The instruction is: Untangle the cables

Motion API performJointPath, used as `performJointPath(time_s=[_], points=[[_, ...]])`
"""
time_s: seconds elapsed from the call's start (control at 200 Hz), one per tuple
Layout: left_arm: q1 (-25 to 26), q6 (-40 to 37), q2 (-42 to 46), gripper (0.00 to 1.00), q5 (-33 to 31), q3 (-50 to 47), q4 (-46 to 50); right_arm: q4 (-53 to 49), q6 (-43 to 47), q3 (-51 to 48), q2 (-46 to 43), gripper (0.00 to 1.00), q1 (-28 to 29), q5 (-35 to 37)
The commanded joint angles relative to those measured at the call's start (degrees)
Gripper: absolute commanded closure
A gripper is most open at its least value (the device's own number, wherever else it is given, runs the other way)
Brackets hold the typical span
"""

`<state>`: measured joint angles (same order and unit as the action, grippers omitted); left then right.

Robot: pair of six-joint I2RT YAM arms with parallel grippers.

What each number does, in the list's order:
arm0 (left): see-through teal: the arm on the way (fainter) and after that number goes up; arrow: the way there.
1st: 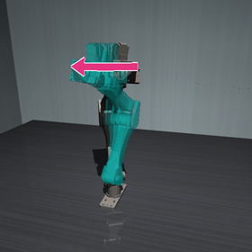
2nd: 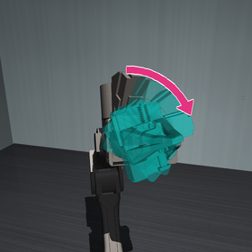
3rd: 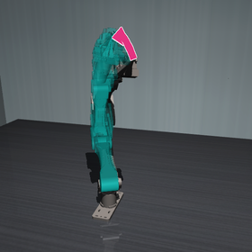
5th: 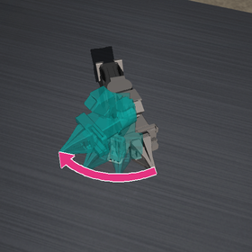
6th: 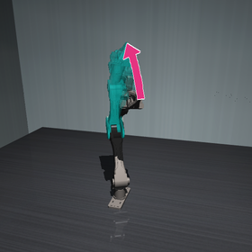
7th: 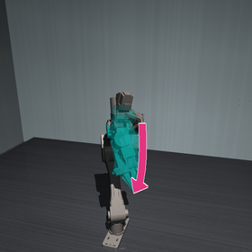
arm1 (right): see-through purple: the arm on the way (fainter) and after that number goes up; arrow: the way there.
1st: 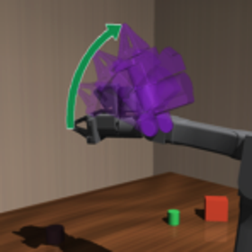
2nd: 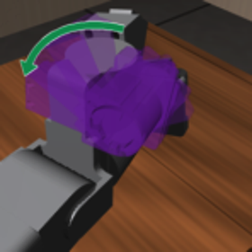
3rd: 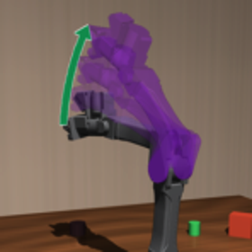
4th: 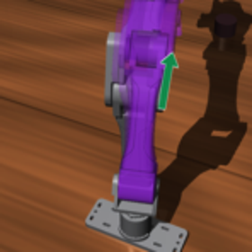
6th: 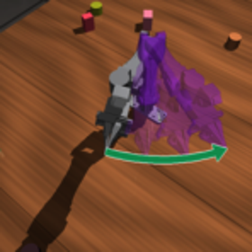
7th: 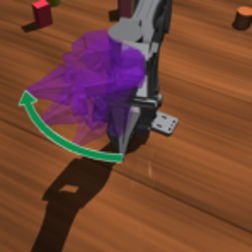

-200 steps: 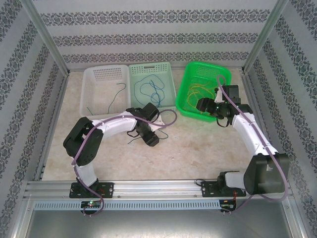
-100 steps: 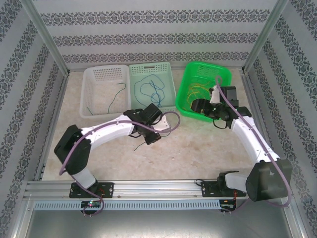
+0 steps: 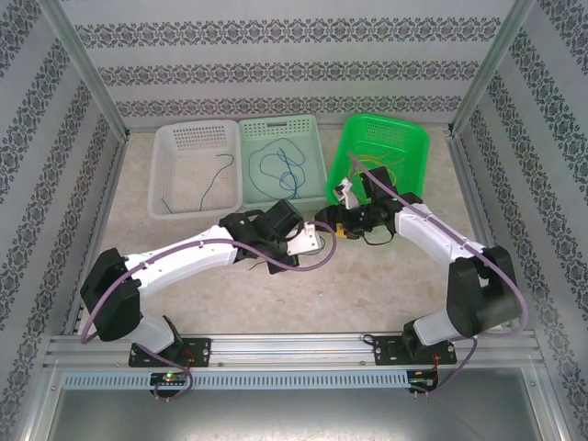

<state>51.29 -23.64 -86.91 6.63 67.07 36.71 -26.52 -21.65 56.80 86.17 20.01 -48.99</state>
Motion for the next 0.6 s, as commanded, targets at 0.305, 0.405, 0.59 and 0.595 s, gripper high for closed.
performJointPath(time_s=[0.305,0.405,0.59,0.595], points=[[1.71,-3.37,4.88,1.0,-3.8,-3.18,-1.5,-5.49,9.91,4.6,6.53,0.33,5.14,-10.22],[1.79,-3.71,6.22,1.0,-4.65,-3.84,-1.55,-7.69,11.65,4.41,7.21,0.33,4.68,-8.81],[2.06,-4.31,7.94,1.0,-5.38,-4.39,-1.12,-6.81,11.42,3.59,7.13,0.32,3.0,-10.18],[2.11,-4.31,7.96,1.0,-5.39,-4.35,-1.12,-6.84,11.39,3.63,7.1,0.32,3.01,-10.21]])
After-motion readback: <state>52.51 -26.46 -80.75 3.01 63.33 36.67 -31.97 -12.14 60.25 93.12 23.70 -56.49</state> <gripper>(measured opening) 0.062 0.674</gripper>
